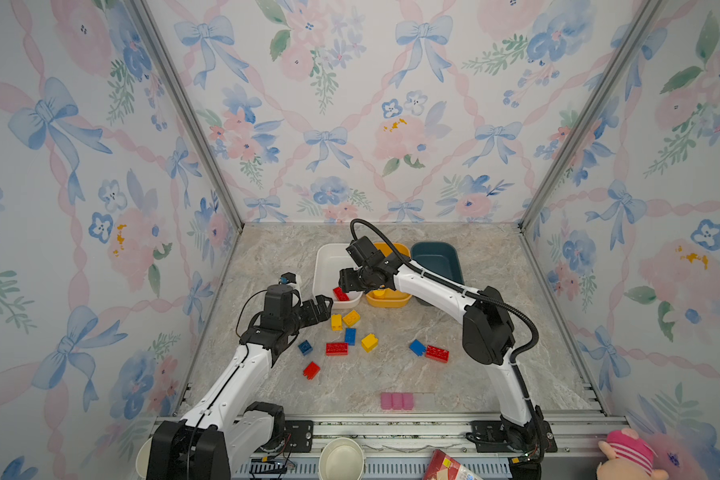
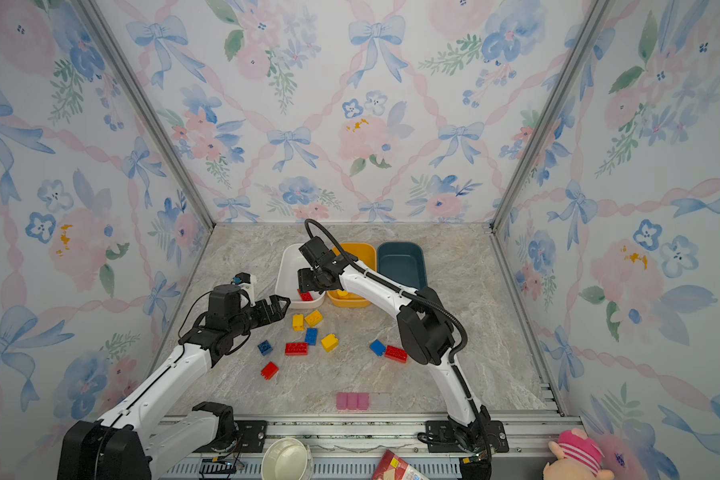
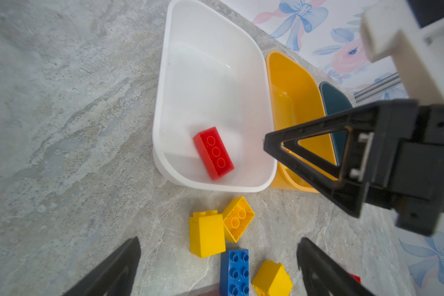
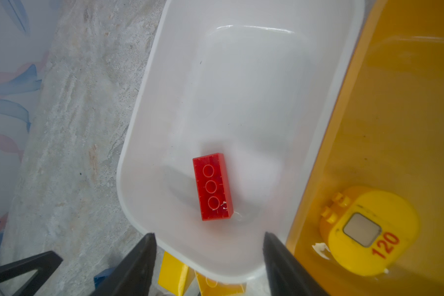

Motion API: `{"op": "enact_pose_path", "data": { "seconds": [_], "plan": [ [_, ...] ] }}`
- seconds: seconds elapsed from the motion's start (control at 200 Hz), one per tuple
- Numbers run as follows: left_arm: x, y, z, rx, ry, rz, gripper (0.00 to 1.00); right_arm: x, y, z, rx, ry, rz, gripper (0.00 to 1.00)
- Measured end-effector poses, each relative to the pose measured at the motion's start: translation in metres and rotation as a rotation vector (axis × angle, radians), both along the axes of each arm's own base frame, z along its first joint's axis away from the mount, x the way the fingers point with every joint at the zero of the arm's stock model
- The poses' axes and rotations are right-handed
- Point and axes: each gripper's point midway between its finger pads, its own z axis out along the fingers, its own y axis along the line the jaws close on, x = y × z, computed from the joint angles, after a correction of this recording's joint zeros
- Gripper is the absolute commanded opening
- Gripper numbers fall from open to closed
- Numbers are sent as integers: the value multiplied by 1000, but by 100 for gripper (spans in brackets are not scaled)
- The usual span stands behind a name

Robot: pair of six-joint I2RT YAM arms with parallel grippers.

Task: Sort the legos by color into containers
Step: 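Open the right gripper to drop the red brick into the white tub, then lower the left gripper onto the tall yellow brick while the right gripper draws back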

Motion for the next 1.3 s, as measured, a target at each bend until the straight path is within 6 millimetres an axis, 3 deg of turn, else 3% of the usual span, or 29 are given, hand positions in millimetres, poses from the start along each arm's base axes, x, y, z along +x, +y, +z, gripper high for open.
{"op": "enact_pose_path", "data": {
  "seconds": [0.16,0.265,0.69,0.95,1.3],
  "plan": [
    [-3,-13,-4,37,29,-29,95,-17,-21,32,22,-30,-5,78],
    [-4,-21,-6,68,44,-48,93,-31,-39,40,12,-34,-13,80],
    [-8,-34,-36,240,150,-93,72,-101,-125,-6,-156,84,-50,84],
    [-6,-37,-48,321,190,-104,67,-110,-137,5,-144,71,-69,86],
    [-5,-44,-72,417,245,-125,61,-111,-140,1,-156,78,-71,86]
  ]
}}
